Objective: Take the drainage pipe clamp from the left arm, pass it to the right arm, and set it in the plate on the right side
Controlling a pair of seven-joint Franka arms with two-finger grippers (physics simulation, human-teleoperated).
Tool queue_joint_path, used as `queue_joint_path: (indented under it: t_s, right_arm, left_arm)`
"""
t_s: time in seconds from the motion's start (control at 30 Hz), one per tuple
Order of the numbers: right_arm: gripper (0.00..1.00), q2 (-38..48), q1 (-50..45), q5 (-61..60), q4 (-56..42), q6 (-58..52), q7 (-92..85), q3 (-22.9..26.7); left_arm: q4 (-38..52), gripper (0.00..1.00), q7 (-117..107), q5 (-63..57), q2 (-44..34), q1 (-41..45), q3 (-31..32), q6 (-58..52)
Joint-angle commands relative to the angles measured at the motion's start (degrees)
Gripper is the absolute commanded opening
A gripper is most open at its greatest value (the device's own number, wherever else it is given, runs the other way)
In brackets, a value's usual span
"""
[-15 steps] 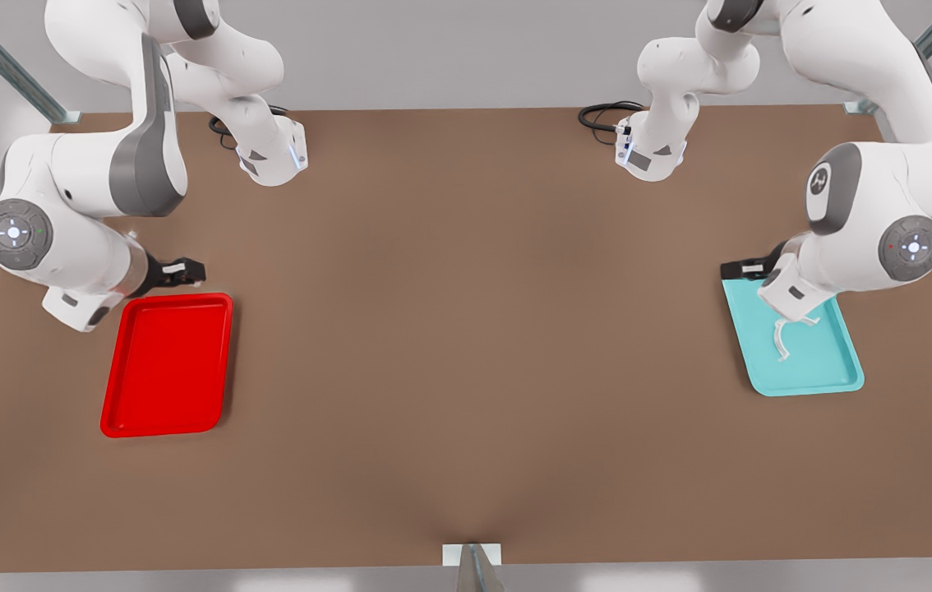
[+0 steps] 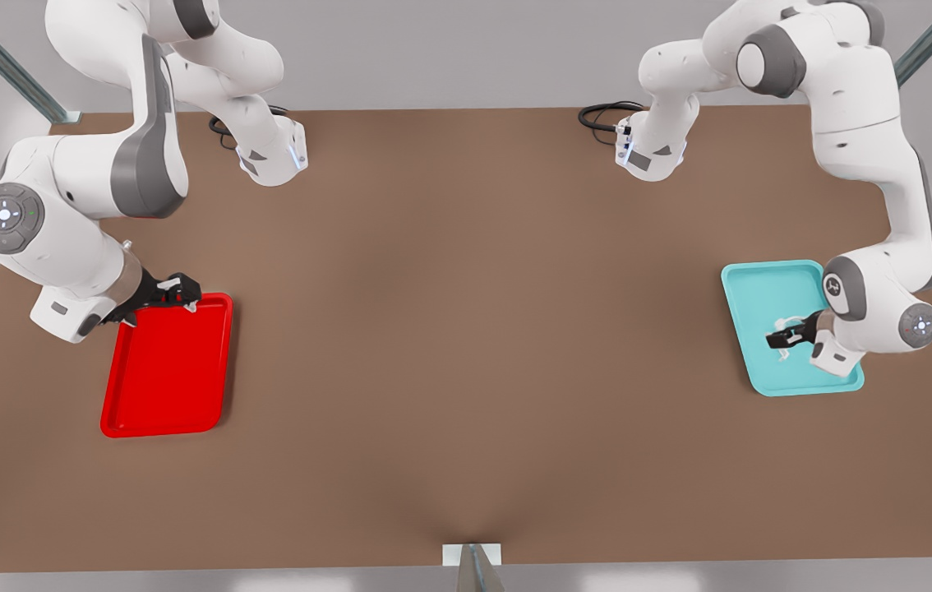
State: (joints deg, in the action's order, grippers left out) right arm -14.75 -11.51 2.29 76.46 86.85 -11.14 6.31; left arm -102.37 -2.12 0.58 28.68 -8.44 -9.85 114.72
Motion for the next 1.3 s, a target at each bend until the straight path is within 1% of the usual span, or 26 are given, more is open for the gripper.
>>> queue_joint_path:
  t_s: [0.0, 0.07, 0.17, 0.27, 0.53, 0.57, 0.6, 0.63, 0.67, 0.87, 1.07, 1.17, 1.2, 1.27]
  right_arm:
    - [1.00, 0.07, 0.00, 0.08, 0.09, 0.69, -2.66, 0.02]
    - [1.00, -0.02, 0.00, 0.08, 0.00, 0.69, -2.66, 0.02]
    - [1.00, -0.02, -0.53, 0.17, 0.00, 0.69, -2.57, 0.02]
    - [1.00, -0.02, -0.44, 0.08, 0.09, 0.34, -2.66, -0.07]
    - [1.00, -0.37, -0.53, 0.08, 0.18, -0.01, -2.66, 0.02]
    - [1.00, -0.37, -0.53, 0.08, 0.18, -0.10, -2.66, 0.02]
    - [1.00, -0.37, -0.53, 0.08, 0.27, -0.19, -2.66, 0.02]
    - [1.00, -0.28, -0.53, 0.08, 0.53, -0.19, -2.66, 0.02]
    - [1.00, -0.28, -0.53, 0.08, 0.53, -0.19, -2.66, 0.02]
    - [1.00, -0.20, -0.53, 0.08, 1.14, -0.37, -2.66, 0.02]
    - [1.00, -0.20, -0.62, -0.01, 1.58, -0.37, -2.66, -0.07]
    - [1.00, 0.07, -0.53, -0.18, 2.02, -0.37, -2.75, -0.07]
    - [1.00, 0.07, -0.62, -0.18, 2.02, -0.28, -2.75, -0.07]
    - [1.00, 0.07, -0.62, -0.18, 2.02, -0.28, -2.75, -0.07]
  left_arm:
    - [-0.99, 1.00, 19.15, 0.91, 0.94, -1.58, -0.08, 15.71]
    - [-1.08, 1.00, 21.63, 0.91, 1.91, -2.37, -0.08, 15.79]
    - [-2.66, 1.00, 21.63, 0.74, 4.02, -2.64, -0.08, 20.19]
    - [-2.66, 1.00, 24.97, 0.82, 5.42, -3.43, -0.08, 20.19]
    - [-5.56, 1.00, 22.33, 1.00, 5.95, -3.78, 0.01, 20.89]
    - [-5.65, 0.93, 21.98, 1.09, 6.30, -3.78, 0.10, 21.77]
    - [-5.65, 0.70, 20.22, 1.09, 6.39, -3.78, 0.27, 21.77]
    - [-5.65, 0.55, 20.13, 1.09, 6.39, -3.78, 0.27, 21.68]
    - [-5.65, 0.50, 19.78, 1.09, 6.39, -3.78, 0.27, 21.60]
    - [-5.65, 0.51, 19.69, 1.09, 6.39, -3.78, 0.63, 21.24]
    - [-5.65, 0.52, 12.14, 1.09, 7.01, -3.87, 0.80, 21.16]
    - [-6.26, 0.52, 12.14, 1.09, 6.92, -4.40, 0.80, 20.98]
    - [-6.35, 0.52, 12.22, 1.09, 6.83, -4.31, 0.80, 20.98]
    - [-6.35, 0.46, 12.22, 1.09, 6.83, -4.40, 0.80, 20.98]
